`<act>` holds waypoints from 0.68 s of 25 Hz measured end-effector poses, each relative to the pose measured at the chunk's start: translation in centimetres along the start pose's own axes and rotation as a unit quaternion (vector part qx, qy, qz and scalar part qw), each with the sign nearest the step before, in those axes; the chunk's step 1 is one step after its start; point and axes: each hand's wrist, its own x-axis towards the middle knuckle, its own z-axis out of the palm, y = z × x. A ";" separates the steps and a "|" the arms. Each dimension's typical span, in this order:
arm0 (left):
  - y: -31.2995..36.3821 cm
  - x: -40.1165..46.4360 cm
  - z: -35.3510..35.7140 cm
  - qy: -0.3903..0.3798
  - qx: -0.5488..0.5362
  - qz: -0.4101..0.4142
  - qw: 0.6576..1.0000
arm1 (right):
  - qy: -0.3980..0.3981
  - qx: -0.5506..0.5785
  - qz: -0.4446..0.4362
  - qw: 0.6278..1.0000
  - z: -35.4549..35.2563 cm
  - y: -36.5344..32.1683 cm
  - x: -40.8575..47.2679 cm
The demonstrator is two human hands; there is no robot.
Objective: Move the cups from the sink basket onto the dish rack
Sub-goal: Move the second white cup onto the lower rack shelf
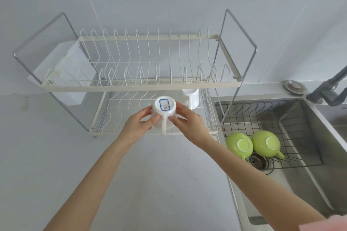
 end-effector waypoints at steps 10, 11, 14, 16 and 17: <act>-2.2 6.2 -1.5 0.025 0.020 -0.020 0.999 | 0.011 -0.047 0.051 0.998 2.3 0.8 6.4; -2.4 6.7 -1.5 0.031 0.017 -0.025 0.999 | 0.010 -0.052 0.049 0.997 2.4 0.9 6.8; -2.8 7.7 -1.4 0.028 0.030 -0.019 0.999 | 0.013 -0.041 0.045 0.998 2.8 1.1 7.3; -3.0 8.1 -1.3 0.015 0.037 -0.006 0.999 | 0.015 -0.037 0.044 0.998 2.8 1.3 7.6; -3.0 8.3 -1.2 0.010 0.034 0.000 0.999 | 0.016 -0.039 0.042 0.998 2.8 1.4 7.7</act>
